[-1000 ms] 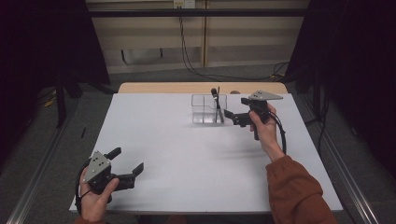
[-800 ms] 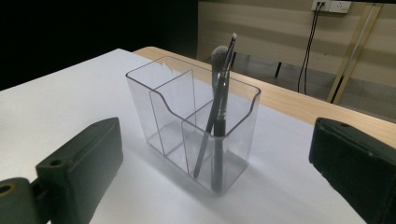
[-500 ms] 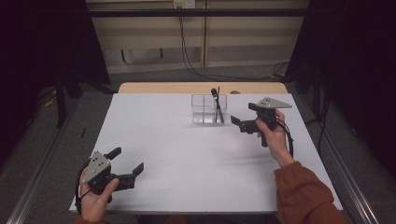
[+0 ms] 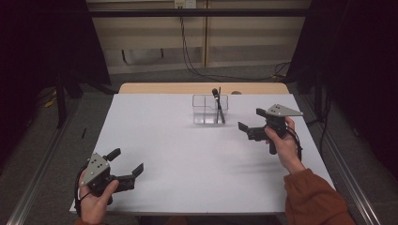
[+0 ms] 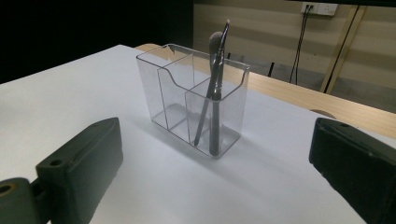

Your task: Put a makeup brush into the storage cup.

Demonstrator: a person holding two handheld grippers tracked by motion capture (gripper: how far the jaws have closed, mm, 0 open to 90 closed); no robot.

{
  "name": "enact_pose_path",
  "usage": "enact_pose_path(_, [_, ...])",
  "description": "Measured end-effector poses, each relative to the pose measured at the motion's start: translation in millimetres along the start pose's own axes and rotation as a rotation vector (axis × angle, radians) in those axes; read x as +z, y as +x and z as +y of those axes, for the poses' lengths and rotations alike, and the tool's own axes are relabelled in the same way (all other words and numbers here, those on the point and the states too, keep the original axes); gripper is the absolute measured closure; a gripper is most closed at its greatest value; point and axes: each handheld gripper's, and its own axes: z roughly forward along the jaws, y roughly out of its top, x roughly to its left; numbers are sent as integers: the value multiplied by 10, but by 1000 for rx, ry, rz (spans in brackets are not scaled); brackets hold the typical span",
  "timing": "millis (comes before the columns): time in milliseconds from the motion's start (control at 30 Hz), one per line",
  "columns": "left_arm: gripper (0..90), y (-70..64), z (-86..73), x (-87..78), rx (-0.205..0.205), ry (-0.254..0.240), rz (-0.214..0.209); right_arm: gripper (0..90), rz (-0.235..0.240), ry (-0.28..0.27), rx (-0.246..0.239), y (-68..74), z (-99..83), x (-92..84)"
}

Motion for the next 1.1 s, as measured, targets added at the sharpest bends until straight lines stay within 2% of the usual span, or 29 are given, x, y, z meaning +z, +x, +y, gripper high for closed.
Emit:
enact_pose_path(67, [29, -4, -3, -8, -10, -5, 4, 20, -5, -5, 5, 2, -17, -37])
enact_pose_path(467, [29, -4, -4, -14, -5, -3, 6, 24, -23, -28, 25, -5, -129, -273])
enact_pose_path(700, [29, -18, 0, -21, -1, -7, -1, 24, -26, -45, 12, 68, -201, -413])
enact_pose_path(1100, [25, -34, -6, -30, 3, -5, 3, 22, -36, -41, 11, 150, -365, -657])
